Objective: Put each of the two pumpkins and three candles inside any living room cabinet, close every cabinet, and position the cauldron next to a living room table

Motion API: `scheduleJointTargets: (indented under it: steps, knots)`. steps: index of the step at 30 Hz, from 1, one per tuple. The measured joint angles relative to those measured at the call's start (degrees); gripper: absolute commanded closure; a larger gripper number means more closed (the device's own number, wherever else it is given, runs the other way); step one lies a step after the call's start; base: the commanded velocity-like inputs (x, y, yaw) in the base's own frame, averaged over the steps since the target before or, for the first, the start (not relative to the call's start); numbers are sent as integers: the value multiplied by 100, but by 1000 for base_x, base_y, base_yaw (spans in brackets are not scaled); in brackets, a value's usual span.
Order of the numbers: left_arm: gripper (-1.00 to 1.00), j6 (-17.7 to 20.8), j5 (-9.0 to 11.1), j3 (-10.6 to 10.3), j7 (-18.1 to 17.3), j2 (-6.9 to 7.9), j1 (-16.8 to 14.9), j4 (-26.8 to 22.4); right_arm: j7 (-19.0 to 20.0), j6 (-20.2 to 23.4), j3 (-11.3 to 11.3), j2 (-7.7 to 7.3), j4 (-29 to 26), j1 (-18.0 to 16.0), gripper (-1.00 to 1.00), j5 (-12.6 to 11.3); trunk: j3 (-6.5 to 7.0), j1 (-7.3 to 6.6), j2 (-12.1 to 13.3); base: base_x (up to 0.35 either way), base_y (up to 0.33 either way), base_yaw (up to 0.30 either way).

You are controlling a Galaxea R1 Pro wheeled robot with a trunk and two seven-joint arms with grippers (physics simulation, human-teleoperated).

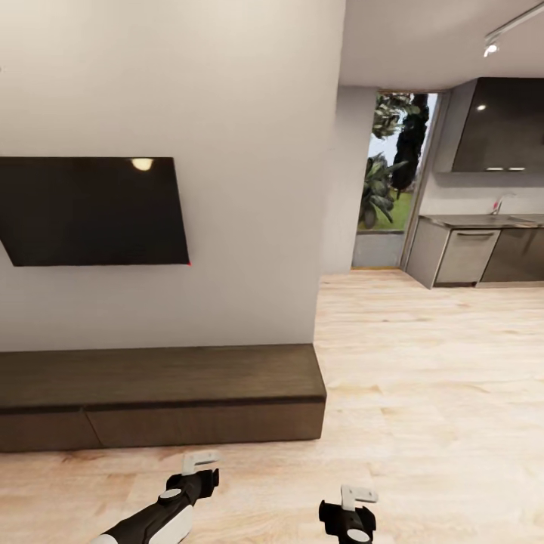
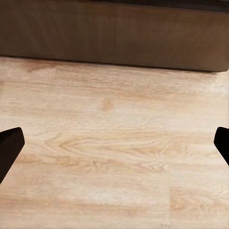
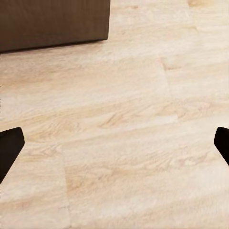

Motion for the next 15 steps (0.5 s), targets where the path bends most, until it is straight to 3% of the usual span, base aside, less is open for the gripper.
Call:
scheduleJointTargets:
  steps: [15]
  knots:
    - [-100, 0, 0, 0, 1, 0, 0, 2, -18, -5, 118, 12, -20, 0, -100, -8, 0, -1, -1, 193, 187, 0]
